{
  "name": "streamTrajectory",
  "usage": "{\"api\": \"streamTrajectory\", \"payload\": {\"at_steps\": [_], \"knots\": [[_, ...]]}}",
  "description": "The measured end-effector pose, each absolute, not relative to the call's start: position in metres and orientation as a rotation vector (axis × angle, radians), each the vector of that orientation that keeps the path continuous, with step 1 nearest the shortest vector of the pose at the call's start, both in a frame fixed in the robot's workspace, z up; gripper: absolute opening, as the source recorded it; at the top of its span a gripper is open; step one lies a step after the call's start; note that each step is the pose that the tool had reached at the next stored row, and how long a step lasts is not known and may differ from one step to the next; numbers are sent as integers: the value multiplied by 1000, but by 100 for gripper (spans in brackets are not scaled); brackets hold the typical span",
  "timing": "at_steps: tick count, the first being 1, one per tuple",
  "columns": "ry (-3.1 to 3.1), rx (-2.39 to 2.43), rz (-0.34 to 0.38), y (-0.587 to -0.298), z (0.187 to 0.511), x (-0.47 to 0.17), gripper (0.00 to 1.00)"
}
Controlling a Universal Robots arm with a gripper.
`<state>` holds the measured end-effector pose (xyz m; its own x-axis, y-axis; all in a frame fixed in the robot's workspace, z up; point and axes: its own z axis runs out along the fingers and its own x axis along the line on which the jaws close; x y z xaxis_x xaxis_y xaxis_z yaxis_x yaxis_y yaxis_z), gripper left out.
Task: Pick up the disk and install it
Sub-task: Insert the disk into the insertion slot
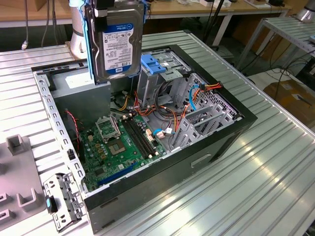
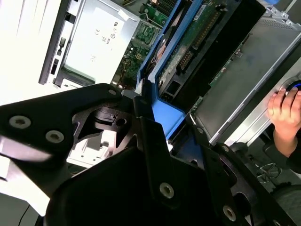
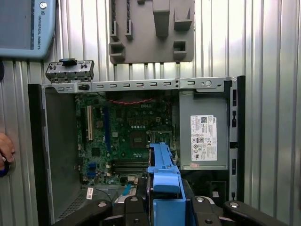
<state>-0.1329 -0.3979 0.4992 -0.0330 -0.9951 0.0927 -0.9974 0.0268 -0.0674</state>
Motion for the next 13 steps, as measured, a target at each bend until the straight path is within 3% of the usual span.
{"api": "streamTrajectory", "payload": {"at_steps": [13], "knots": [[-2236,2172,177,-427,499,-126,37]]}}
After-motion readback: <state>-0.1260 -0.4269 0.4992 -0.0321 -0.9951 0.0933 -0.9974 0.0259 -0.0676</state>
